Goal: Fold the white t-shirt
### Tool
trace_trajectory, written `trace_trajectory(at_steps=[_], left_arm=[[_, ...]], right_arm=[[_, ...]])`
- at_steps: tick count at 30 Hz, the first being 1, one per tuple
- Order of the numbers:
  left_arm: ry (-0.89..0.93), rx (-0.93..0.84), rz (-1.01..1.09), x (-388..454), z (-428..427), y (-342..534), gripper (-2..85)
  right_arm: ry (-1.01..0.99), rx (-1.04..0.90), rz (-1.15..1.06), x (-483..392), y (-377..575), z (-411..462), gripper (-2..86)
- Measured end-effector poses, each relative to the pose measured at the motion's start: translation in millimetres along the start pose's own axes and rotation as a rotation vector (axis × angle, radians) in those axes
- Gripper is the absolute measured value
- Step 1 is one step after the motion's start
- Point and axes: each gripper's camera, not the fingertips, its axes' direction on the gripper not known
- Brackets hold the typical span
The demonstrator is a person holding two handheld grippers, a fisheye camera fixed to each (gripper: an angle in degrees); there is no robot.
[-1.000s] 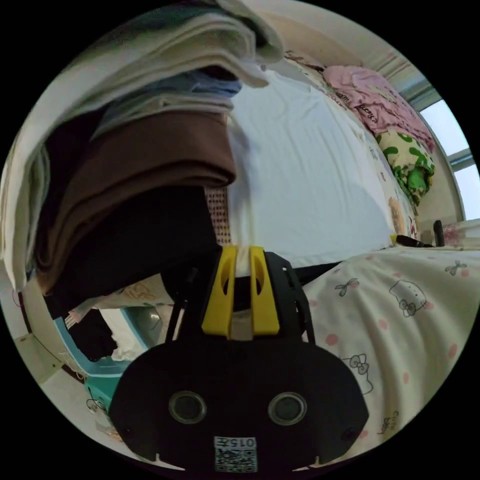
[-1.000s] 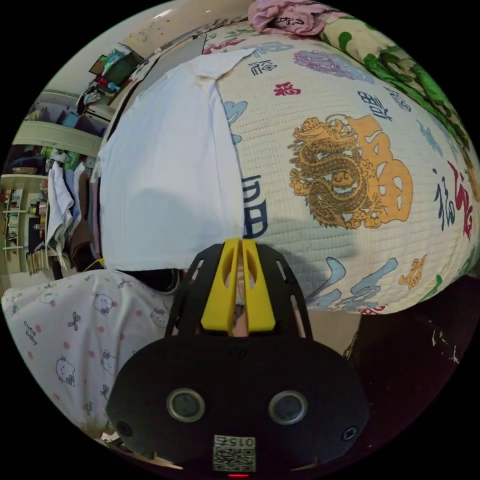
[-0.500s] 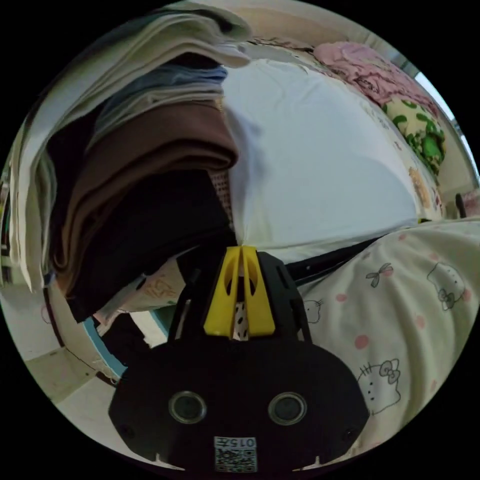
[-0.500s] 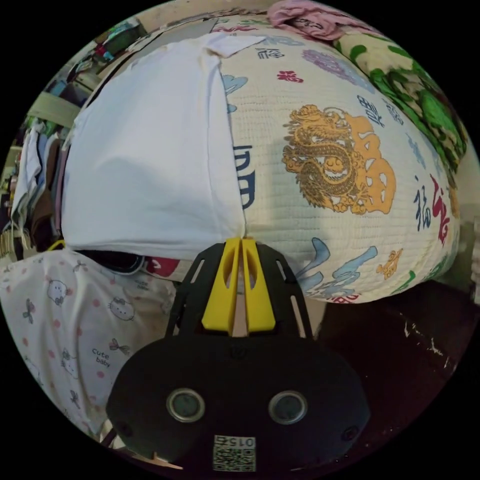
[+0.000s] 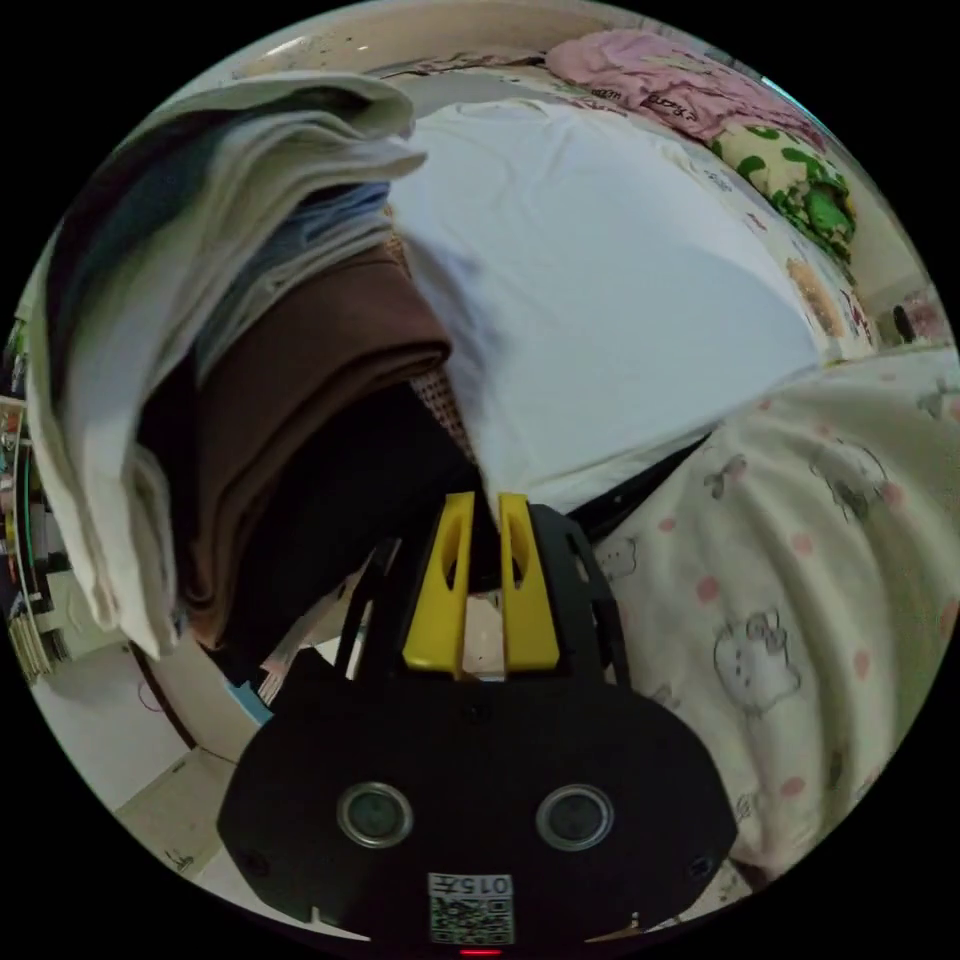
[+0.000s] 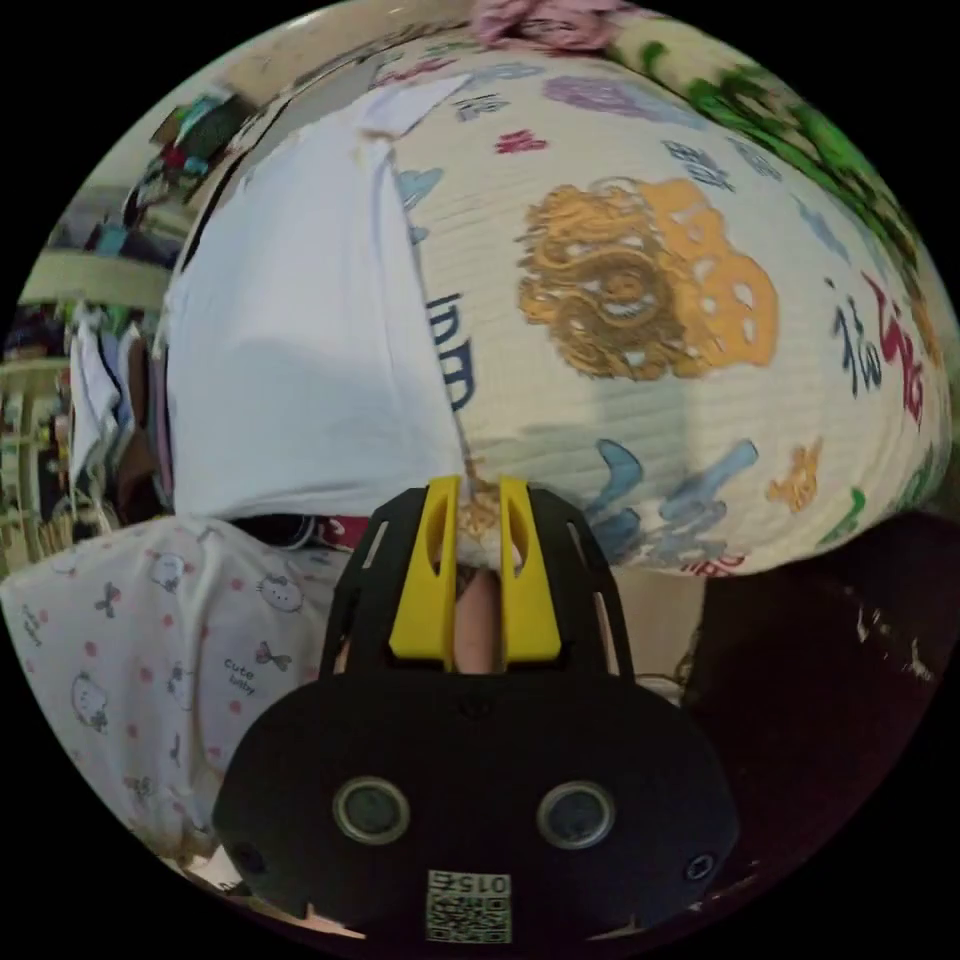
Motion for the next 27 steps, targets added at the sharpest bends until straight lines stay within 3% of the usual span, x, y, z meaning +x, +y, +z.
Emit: trace_trajectory(at_steps=[4,7,11,13,16,27], left_arm=[[-0.013,-0.011,0.199,-40,-54,-3,1.4],[0.136,0.115,0.249,-79,-123,-30,1.9],[0.236,0.627,0.281,-112,-223,-76,3.6],[0.280,0.754,0.220,-130,-238,-101,4.3],[0.311,0.731,0.148,-148,-234,-153,4.7],[0.394,0.500,0.099,-175,-244,-369,6.6]], right_arm=[[-0.074,0.277,0.177,41,12,-98,7.4],[-0.219,0.479,0.183,47,0,-162,8.8],[-0.378,0.653,0.061,23,-41,-220,10.1],[-0.442,0.675,0.035,15,-67,-229,10.5],[-0.520,0.662,0.032,11,-114,-228,10.9],[-0.711,0.283,0.291,75,-288,-198,11.1]])
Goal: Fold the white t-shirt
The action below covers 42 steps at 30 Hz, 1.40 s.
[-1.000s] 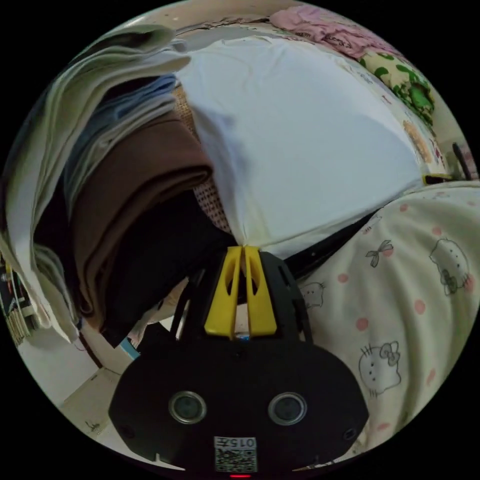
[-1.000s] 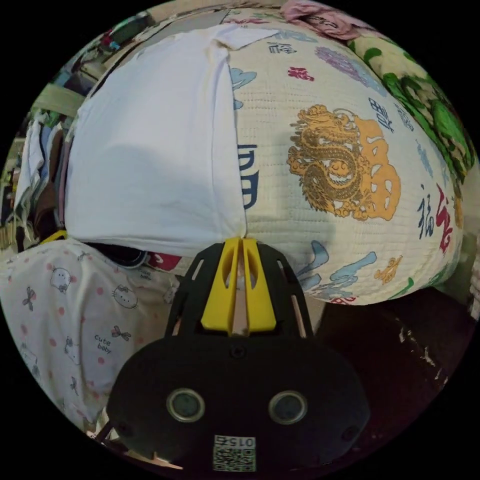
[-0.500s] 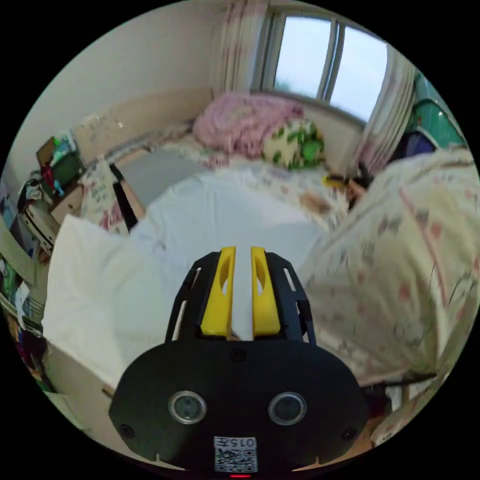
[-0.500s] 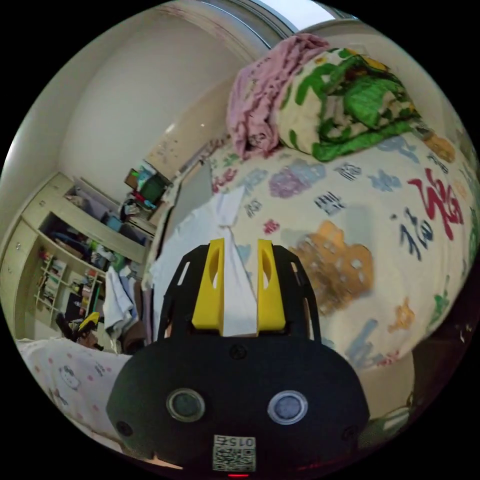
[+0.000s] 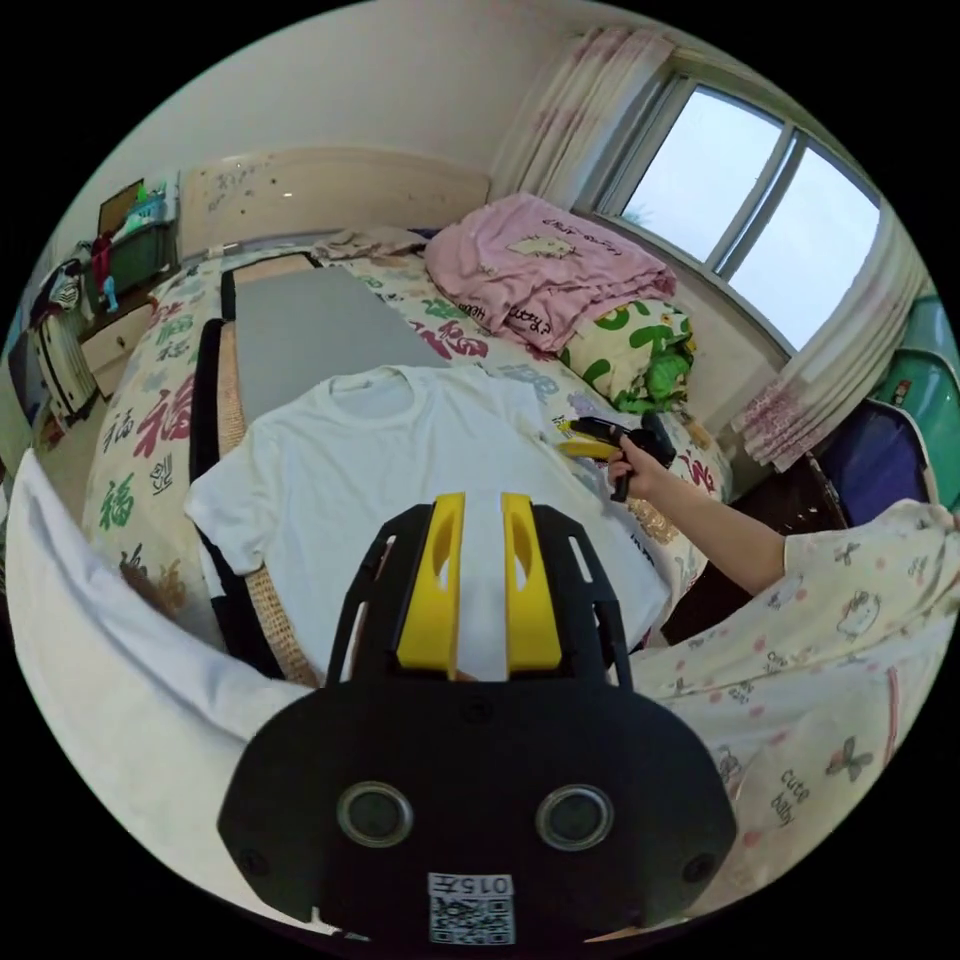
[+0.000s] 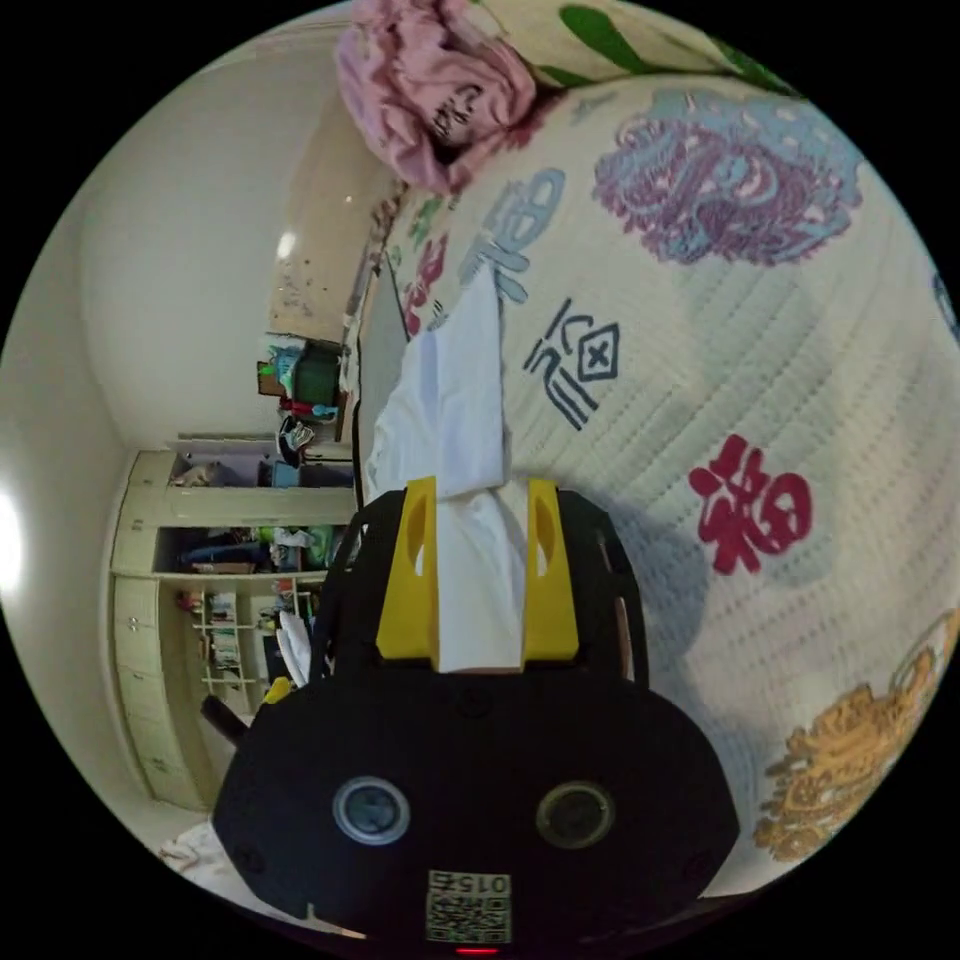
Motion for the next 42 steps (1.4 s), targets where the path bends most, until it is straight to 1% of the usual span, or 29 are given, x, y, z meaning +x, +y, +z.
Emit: trace_trajectory(at_steps=[1,3,4,5,7,8,9,10,12,13,15,19,21,26,27,29,31,33,34,36,37,39,41,42], left_arm=[[0.003,-0.012,0.008,-1,4,-14,6.7],[-0.001,-0.051,0.051,-2,27,-76,6.7],[-0.003,-0.064,0.065,-1,34,-93,6.7],[-0.001,-0.093,0.097,3,52,-127,6.8],[0.008,-0.138,0.139,13,85,-180,6.9],[0.015,-0.168,0.170,22,109,-216,7.1],[0.015,-0.190,0.193,32,135,-252,7.3],[0.013,-0.200,0.197,38,149,-270,7.5],[-0.011,-0.232,0.223,65,202,-337,8.2],[-0.010,-0.234,0.231,73,214,-353,8.3],[0.028,-0.248,0.237,100,264,-406,8.3],[0.028,-0.286,0.189,126,335,-463,8.1],[-0.022,-0.329,0.132,131,374,-488,8.3],[-0.100,-0.396,0.073,137,420,-519,8.3],[-0.137,-0.397,0.063,139,424,-523,7.6],[-0.152,-0.406,0.052,142,428,-531,6.3],[-0.132,-0.402,0.007,137,424,-538,3.8],[-0.055,-0.299,-0.030,122,389,-541,1.8],[-0.028,-0.267,-0.032,116,377,-542,1.6],[0.056,-0.164,-0.067,84,327,-536,1.0],[0.085,-0.142,-0.079,73,314,-532,0.9],[0.205,-0.091,-0.151,26,271,-503,0.9],[0.235,-0.074,-0.201,-7,246,-470,0.9],[0.241,-0.058,-0.223,-24,234,-444,1.1]], right_arm=[[0.008,0.007,0.020,6,-10,-6,9.6],[-0.027,-0.002,-0.004,16,-21,-15,7.7],[-0.029,-0.002,-0.049,22,-25,-22,5.3],[-0.033,0.011,-0.120,29,-26,-29,2.9],[-0.108,0.067,-0.232,44,-23,-39,0.1],[-0.200,0.083,-0.230,61,-26,-47,-0.5],[-0.241,0.083,-0.223,68,-29,-51,-0.6],[-0.279,0.084,-0.218,79,-35,-56,-0.8],[-0.258,0.085,-0.247,85,-40,-62,-0.9],[-0.261,0.090,-0.257,91,-44,-65,-1.0],[-0.282,0.099,-0.269,103,-48,-70,-1.0],[-0.303,0.111,-0.291,132,-60,-76,-1.0],[-0.305,0.114,-0.295,145,-65,-76,-1.0],[-0.312,0.121,-0.306,188,-80,-66,-1.0],[-0.312,0.122,-0.306,194,-81,-64,-1.0],[-0.307,0.121,-0.304,215,-87,-55,-1.0],[-0.298,0.122,-0.290,231,-92,-48,-1.0],[-0.279,0.183,-0.250,248,-93,-48,-1.0],[-0.304,0.243,-0.256,259,-93,-51,-1.0],[-0.323,0.250,-0.296,265,-96,-56,-1.0],[-0.306,0.238,-0.362,260,-98,-56,-1.0],[-0.241,0.186,-0.478,245,-100,-48,-0.9],[-0.188,0.066,-0.639,228,-94,-18,-0.9],[-0.169,0.028,-0.674,226,-91,-6,-0.9]])
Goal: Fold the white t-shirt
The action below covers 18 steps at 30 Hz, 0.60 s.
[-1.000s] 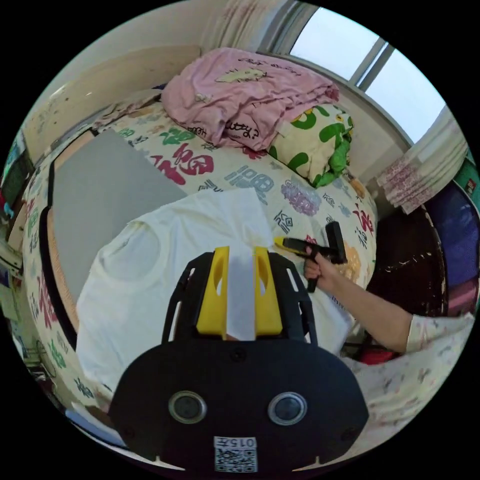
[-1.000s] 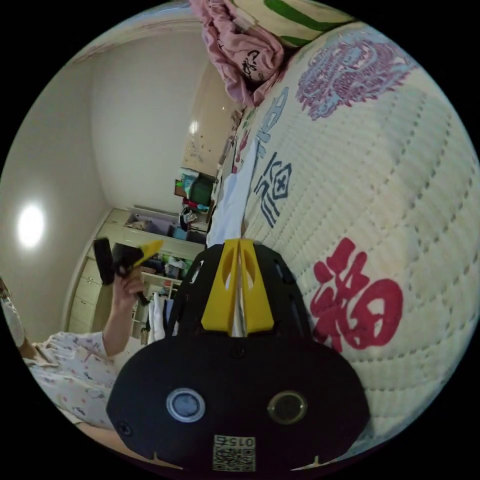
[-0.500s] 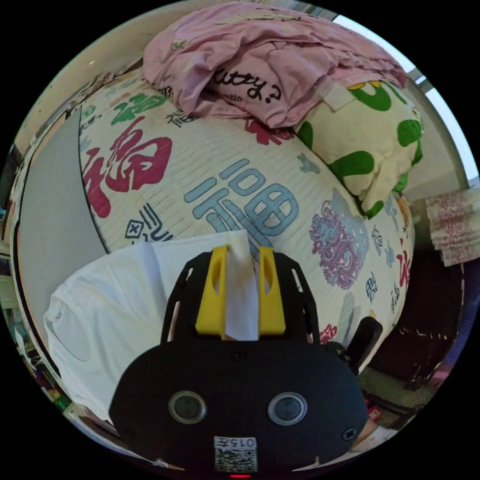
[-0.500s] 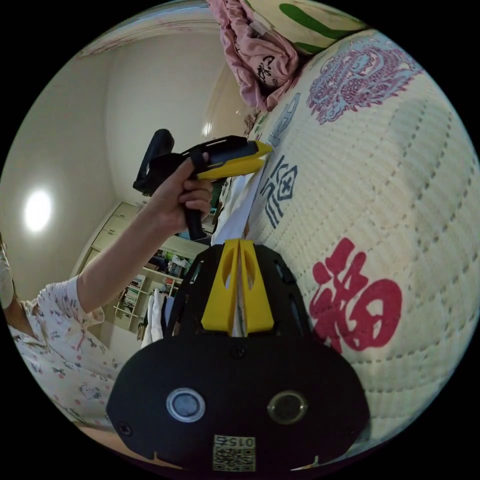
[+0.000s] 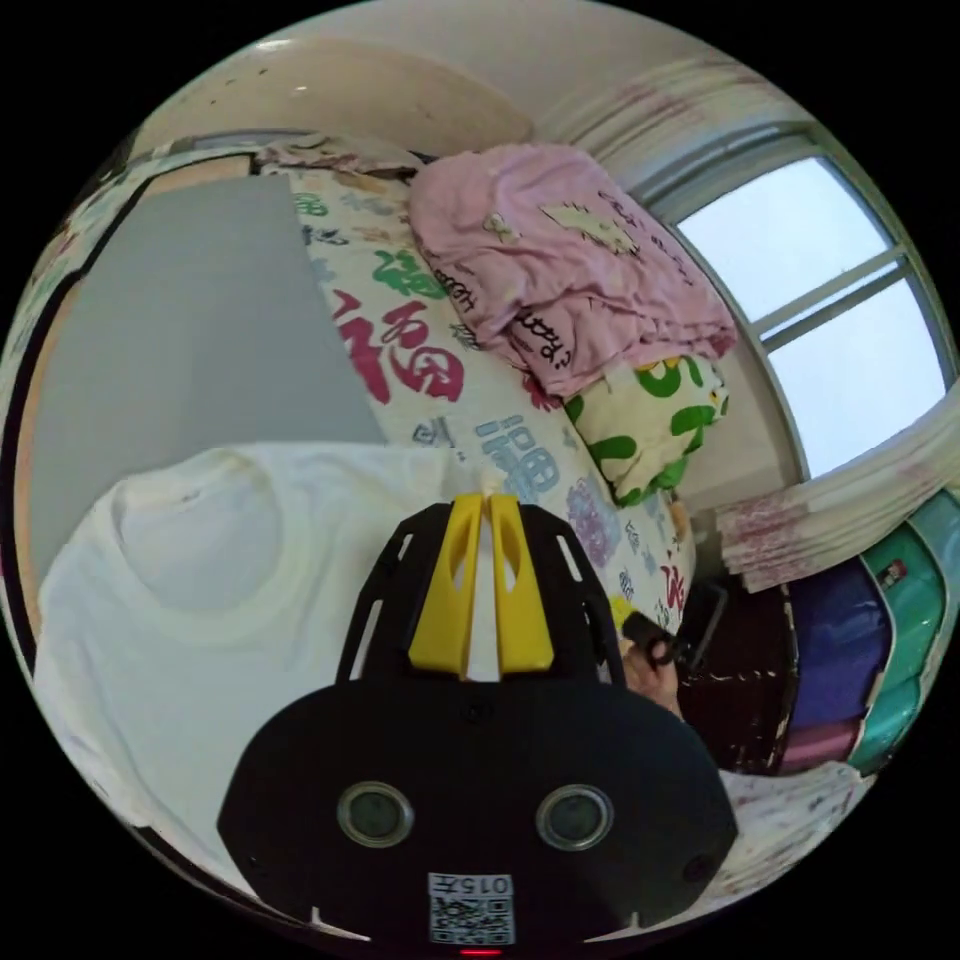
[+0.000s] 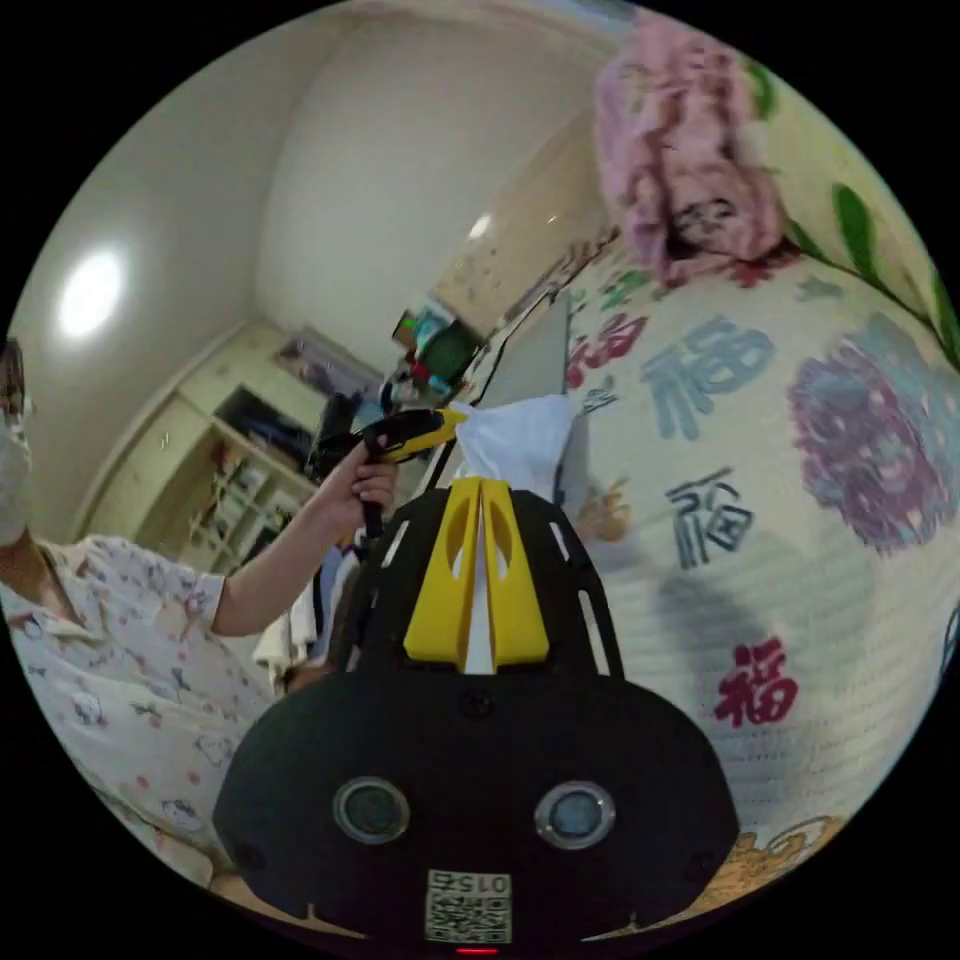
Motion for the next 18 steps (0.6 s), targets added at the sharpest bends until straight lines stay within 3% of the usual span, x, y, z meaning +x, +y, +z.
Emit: trace_trajectory(at_steps=[4,7,11,18], left_arm=[[-0.043,-0.036,-0.044,-42,-13,66,2.0],[-0.104,-0.104,-0.060,-55,-6,109,4.3],[-0.233,-0.058,0.005,-33,-15,137,6.5],[-0.230,-0.127,0.248,49,57,146,6.6]], right_arm=[[0.140,-0.275,-0.126,18,40,82,-0.5],[0.245,-0.364,-0.098,54,73,119,0.7],[0.458,-0.316,-0.127,105,105,133,6.5],[0.424,-0.323,-0.118,218,130,181,4.7]])
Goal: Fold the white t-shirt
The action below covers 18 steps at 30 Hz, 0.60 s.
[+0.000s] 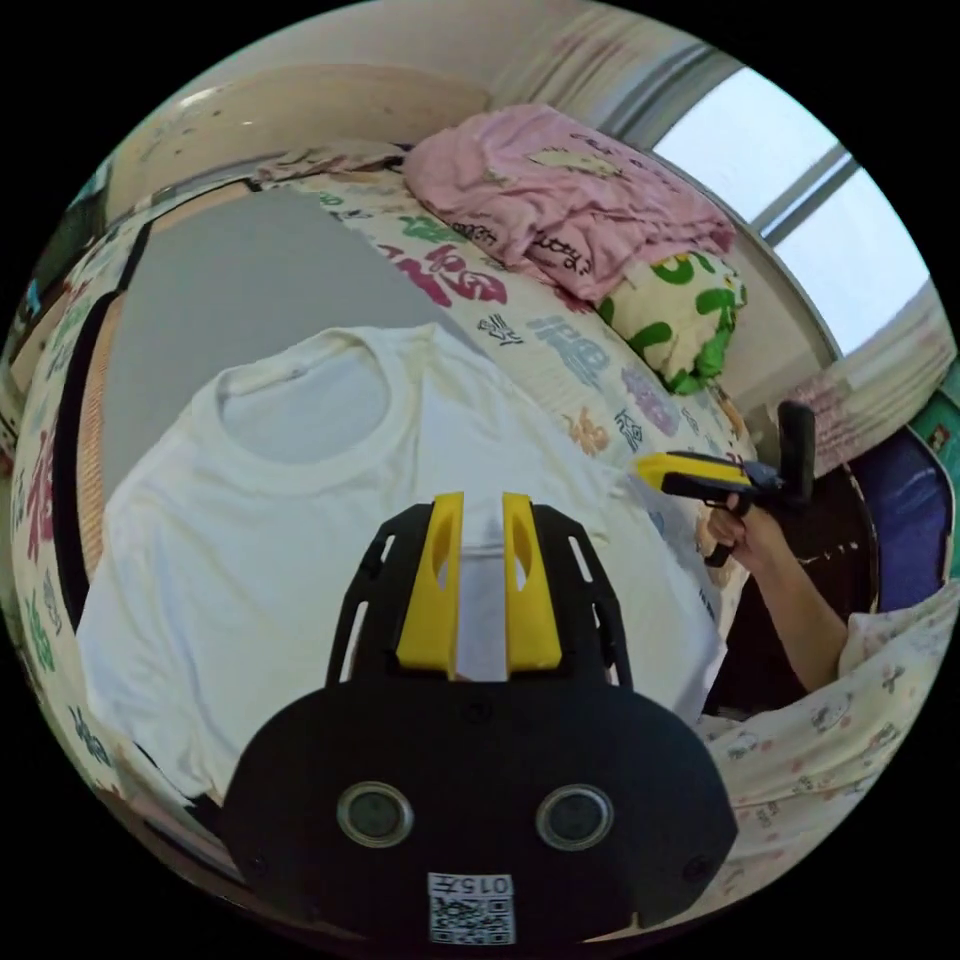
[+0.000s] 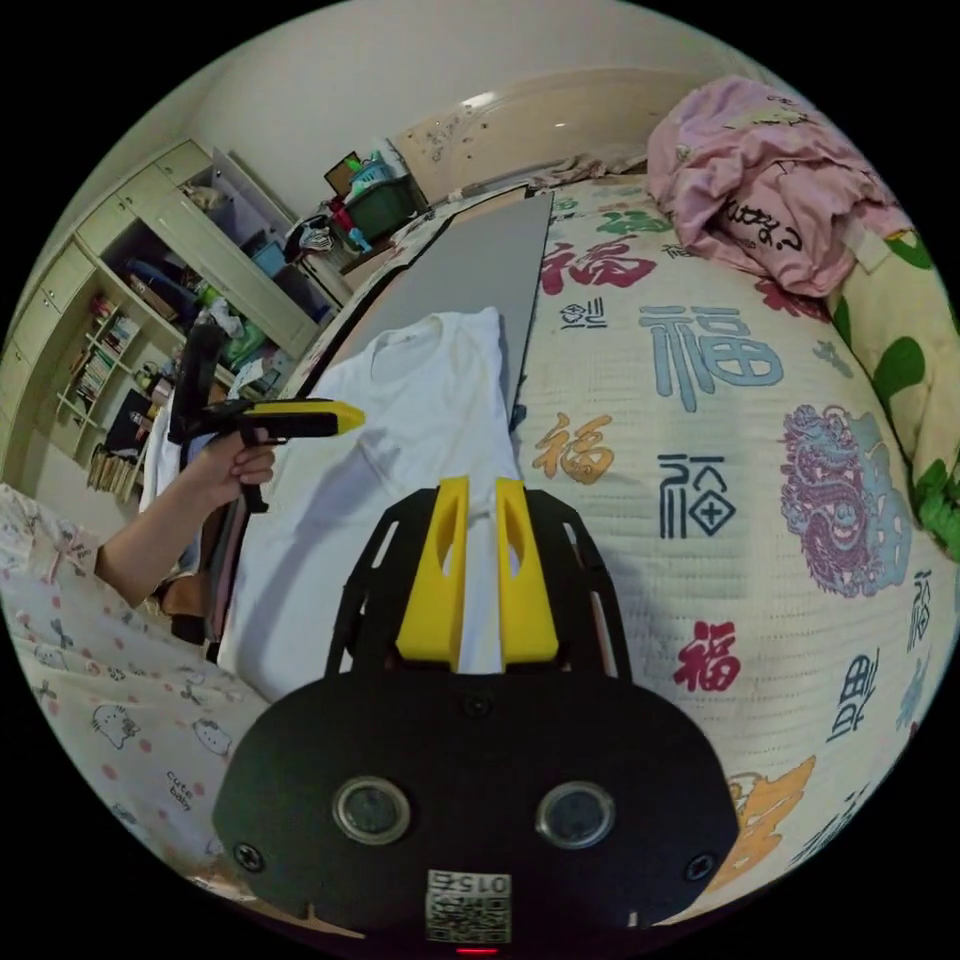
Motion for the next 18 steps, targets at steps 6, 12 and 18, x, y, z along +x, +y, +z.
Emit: trace_trajectory(at_steps=[6,12,18], left_arm=[[-0.153,-0.024,0.049,57,36,40,4.4],[-0.266,0.055,0.013,108,21,103,4.4],[-0.495,0.343,-0.547,99,-55,272,7.1]], right_arm=[[0.159,-0.128,-0.015,68,34,100,0.0],[0.163,-0.050,0.046,132,80,137,-0.1],[-0.064,0.034,-0.075,163,91,162,2.5]])
